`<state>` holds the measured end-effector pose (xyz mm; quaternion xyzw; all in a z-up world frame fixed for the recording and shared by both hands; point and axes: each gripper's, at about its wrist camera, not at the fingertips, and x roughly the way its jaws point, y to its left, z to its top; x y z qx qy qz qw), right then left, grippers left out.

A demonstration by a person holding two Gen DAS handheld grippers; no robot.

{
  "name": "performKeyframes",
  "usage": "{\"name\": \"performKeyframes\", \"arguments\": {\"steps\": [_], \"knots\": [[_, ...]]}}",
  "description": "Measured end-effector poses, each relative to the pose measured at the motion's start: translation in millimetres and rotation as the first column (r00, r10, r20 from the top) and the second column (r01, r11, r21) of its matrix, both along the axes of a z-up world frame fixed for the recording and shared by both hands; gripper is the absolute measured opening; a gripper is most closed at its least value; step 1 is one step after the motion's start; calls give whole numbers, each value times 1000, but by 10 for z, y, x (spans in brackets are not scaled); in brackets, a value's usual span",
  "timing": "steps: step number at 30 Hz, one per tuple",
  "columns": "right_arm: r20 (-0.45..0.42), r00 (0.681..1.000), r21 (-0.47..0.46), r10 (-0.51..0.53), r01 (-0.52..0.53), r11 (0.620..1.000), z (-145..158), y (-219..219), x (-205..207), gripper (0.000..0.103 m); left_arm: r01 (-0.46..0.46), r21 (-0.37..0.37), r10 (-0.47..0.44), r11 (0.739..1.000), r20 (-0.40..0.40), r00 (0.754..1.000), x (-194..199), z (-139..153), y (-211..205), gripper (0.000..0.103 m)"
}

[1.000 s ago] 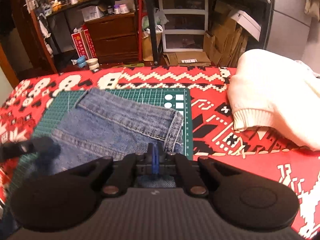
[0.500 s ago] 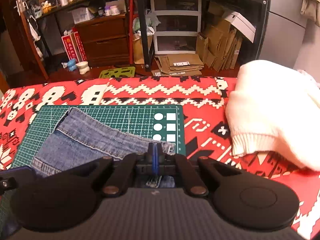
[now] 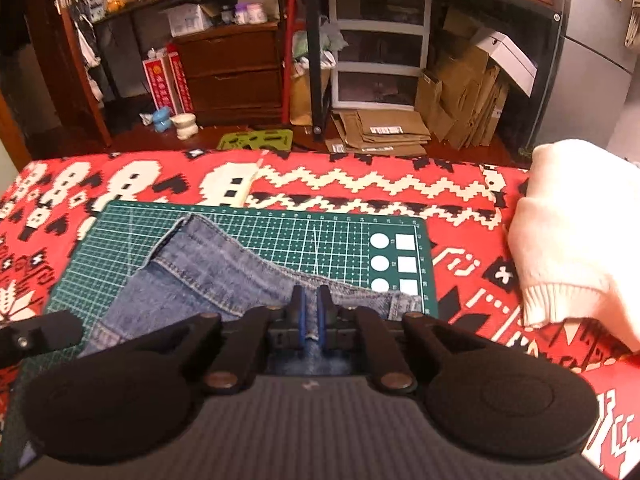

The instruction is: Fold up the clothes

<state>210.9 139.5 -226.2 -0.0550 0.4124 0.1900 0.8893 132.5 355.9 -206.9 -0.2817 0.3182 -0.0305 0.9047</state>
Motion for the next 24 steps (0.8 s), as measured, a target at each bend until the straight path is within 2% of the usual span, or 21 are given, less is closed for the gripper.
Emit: {"name": "performKeyframes", "arguments": {"steps": [4, 9, 13, 19, 24], "knots": [[33, 999, 77, 34, -36, 996, 125, 105, -101, 6, -17, -13, 17, 1000, -4, 1000, 13, -16, 58, 6], [20, 996, 44, 88, -89, 995, 20, 357, -126, 6, -24, -34, 24, 999, -18, 1000, 33, -54, 119, 6], [27, 998, 61, 54, -55, 997, -101, 409, -85, 6, -18, -48, 17, 999, -31, 999, 58, -89, 143, 6], [26, 999, 108, 40, -43, 993, 3, 443, -83, 6, 0, -59, -2, 998, -38, 999, 76, -108, 117, 6], [17, 998, 85, 58, -59, 995, -134, 517, -57, 6, 10, -51, -12, 999, -43, 999, 78, -102, 90, 6]]}}
